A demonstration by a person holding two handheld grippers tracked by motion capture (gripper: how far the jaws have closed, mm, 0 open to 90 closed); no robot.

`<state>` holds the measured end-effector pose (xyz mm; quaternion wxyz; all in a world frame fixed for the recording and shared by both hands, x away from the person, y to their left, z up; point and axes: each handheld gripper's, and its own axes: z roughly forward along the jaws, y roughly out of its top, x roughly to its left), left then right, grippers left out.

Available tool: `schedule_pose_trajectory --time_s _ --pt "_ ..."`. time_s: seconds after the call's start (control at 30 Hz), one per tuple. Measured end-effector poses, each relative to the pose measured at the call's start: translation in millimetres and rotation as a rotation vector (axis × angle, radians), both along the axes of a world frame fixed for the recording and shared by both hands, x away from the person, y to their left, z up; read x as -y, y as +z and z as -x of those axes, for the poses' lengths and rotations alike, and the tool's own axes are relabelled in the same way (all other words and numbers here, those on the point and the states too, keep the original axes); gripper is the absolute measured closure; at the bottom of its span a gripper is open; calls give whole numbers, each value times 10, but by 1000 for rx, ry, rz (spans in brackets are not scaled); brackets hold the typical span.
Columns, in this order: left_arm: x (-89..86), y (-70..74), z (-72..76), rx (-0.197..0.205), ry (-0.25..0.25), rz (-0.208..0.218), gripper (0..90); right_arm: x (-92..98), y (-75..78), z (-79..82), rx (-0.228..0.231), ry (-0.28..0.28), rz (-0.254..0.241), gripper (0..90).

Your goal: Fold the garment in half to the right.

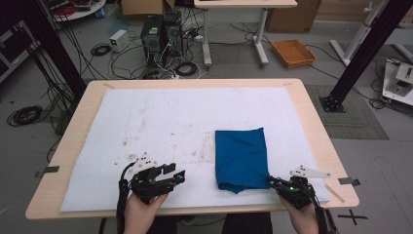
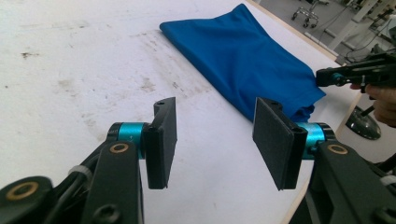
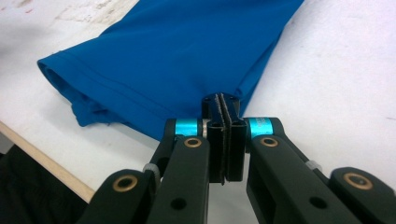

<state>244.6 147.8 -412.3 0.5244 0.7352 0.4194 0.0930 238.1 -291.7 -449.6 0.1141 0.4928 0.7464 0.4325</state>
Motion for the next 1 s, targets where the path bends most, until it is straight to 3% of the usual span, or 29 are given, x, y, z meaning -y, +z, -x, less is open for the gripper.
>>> schedule_pose_trajectory --time_s 0.27,0.4,0.53,0.63,0.77,0.9,1.0 --pt "-59 -32 -27 4 9 -10 499 116 -2 7 3 -37 37 898" --pt "-61 -30 -32 11 -6 -8 465 113 -5 1 -3 -41 44 760" --pt "-98 -15 -45 29 -5 -15 438 139 127 -75 55 -68 35 686" --pt "-150 -4 -86 46 2 -21 412 147 226 -264 98 -79 36 671" --pt "-232 -7 -137 63 27 -30 404 129 318 -691 119 -117 -2 671" --pt "-303 -43 -176 66 47 -41 404 78 335 -1127 101 -149 -99 671" --pt "-354 -72 -199 64 59 -38 404 5 307 -1384 60 -187 -69 670"
